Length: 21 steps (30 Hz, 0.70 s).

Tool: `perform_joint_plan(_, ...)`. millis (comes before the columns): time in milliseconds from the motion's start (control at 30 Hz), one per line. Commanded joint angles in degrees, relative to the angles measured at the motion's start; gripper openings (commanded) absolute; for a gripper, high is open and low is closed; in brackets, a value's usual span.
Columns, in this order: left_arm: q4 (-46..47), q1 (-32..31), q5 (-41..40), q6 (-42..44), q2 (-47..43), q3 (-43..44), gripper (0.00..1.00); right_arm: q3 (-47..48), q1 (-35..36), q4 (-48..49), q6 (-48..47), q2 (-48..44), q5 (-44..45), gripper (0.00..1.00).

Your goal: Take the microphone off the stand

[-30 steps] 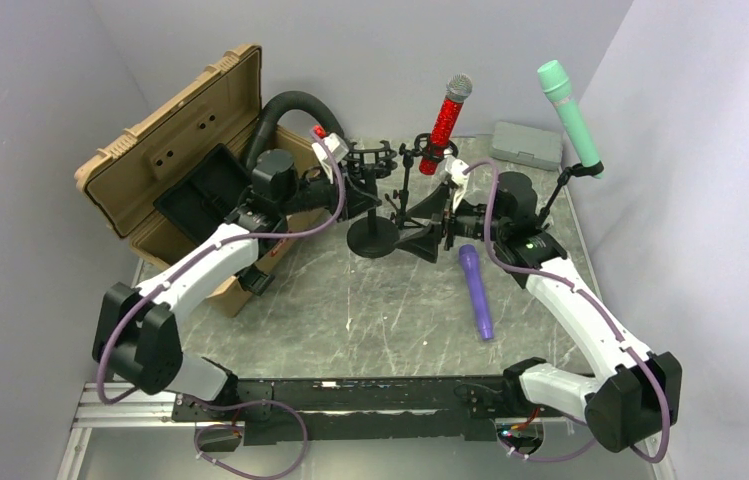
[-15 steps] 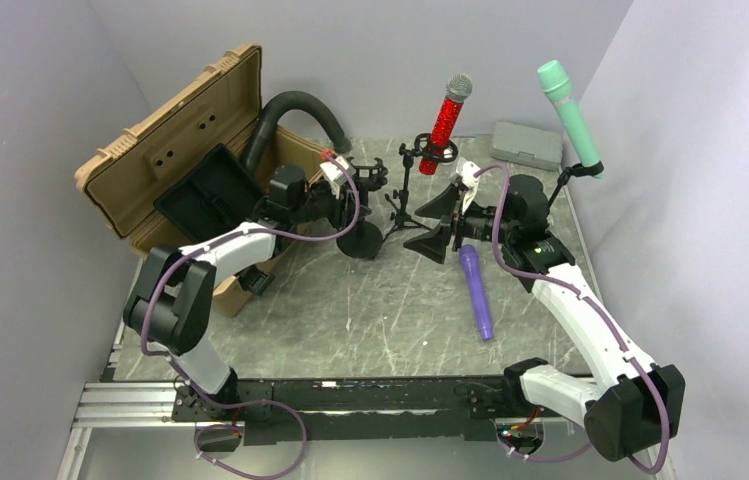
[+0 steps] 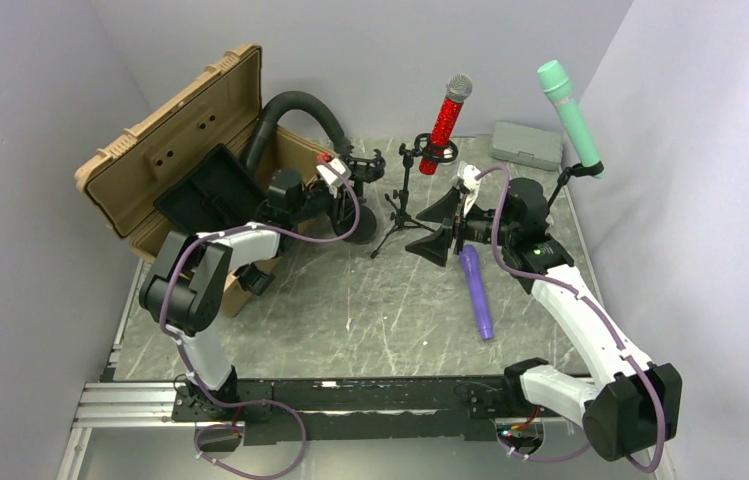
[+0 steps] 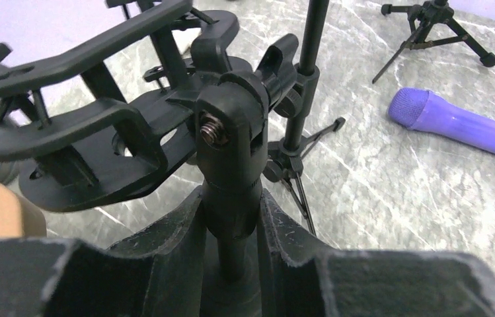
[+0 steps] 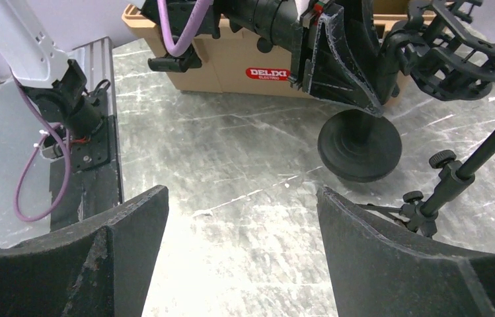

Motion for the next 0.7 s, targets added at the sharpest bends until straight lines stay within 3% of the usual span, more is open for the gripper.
perform_joint_plan(0,9.8,0.2,0.8,0.3,2.3,0.8,0.0,-0.7,-0.7,4.5,0.4,-0.7,-2.0,0.84)
perform_joint_plan(233,14.0,0.1,3.1,-0.7,4.7,1.6,0.0,-1.5,-1.2,5.7,0.8,-0.7,-2.5,0.85)
perform_joint_plan(667,10.2,-0.8,7.9,-3.2,5.8,5.8,0.0,-2.5,-1.8,7.2,1.6,-0.7,-2.9,0.85)
